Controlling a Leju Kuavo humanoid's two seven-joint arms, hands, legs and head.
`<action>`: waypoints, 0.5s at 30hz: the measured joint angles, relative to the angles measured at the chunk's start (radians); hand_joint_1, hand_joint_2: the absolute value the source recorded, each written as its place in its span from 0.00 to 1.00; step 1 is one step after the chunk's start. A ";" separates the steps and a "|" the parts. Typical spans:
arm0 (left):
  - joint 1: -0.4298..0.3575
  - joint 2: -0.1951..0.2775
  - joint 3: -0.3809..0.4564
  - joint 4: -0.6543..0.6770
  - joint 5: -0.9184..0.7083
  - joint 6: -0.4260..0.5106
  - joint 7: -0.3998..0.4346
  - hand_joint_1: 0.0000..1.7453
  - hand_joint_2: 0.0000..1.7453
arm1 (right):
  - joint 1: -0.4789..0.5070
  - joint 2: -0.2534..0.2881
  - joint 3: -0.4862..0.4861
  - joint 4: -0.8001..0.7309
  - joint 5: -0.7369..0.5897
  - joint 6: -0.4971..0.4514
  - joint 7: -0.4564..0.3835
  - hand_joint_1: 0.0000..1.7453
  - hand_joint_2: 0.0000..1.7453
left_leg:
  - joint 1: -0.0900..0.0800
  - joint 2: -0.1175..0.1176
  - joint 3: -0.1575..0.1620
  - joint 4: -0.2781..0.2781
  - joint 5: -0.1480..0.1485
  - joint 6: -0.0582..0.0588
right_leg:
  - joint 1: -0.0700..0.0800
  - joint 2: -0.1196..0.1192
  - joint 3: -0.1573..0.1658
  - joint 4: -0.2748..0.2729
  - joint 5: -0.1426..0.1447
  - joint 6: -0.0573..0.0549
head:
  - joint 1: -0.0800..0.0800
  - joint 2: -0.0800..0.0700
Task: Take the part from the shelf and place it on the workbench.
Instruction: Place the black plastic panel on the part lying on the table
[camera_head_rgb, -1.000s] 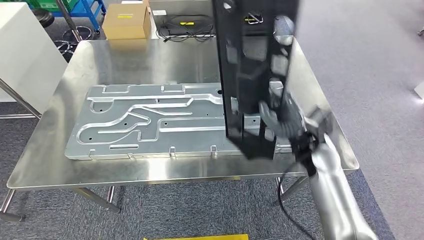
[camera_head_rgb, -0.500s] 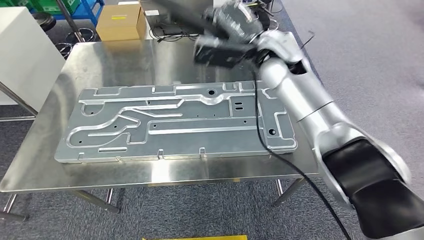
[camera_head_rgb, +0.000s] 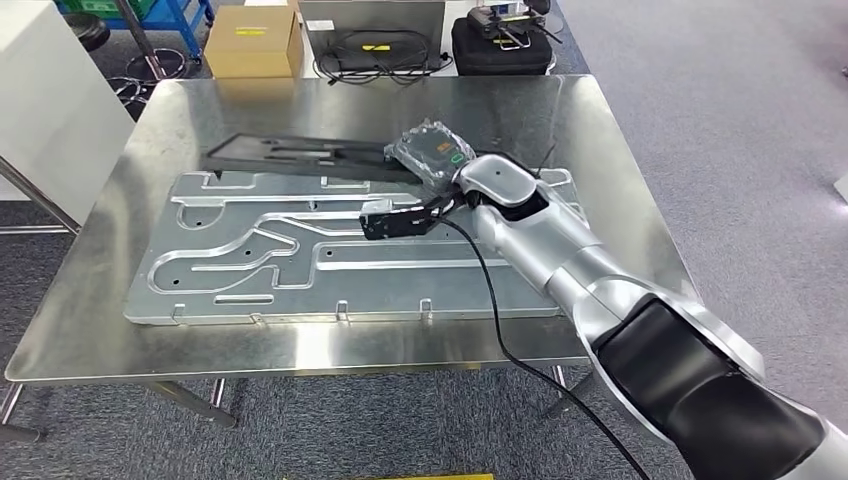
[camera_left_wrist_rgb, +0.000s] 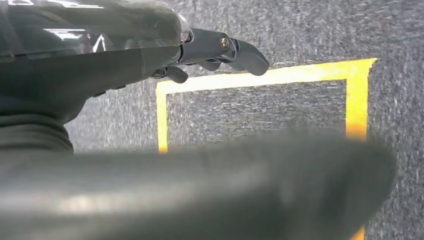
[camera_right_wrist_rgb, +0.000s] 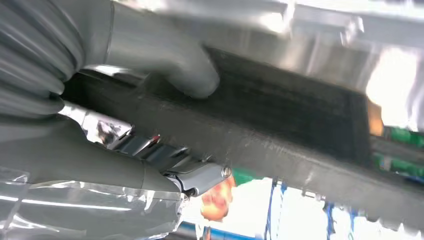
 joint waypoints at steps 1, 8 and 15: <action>0.002 0.000 0.000 0.000 0.002 0.005 -0.001 0.00 0.75 | 0.008 0.005 0.005 0.013 0.003 -0.008 0.002 0.00 0.00 | 0.000 -0.001 0.001 0.002 -0.002 -0.002 | -0.001 0.000 0.026 -0.061 0.038 -0.003 | 0.000 0.000; 0.012 0.002 0.010 0.000 0.017 0.023 -0.021 0.00 0.00 | 0.013 0.036 0.016 0.094 0.006 -0.020 0.008 0.00 0.00 | -0.006 0.000 -0.005 0.015 -0.017 -0.031 | 0.005 0.001 0.110 -0.253 0.110 -0.031 | 0.000 0.000; 0.012 0.003 0.017 0.000 0.023 0.023 -0.026 0.00 0.00 | 0.013 0.048 0.018 0.124 0.006 -0.002 0.010 0.00 0.00 | 0.006 0.004 -0.134 0.309 -0.145 -0.058 | -0.002 -0.003 0.118 -0.258 0.112 -0.046 | 0.000 0.000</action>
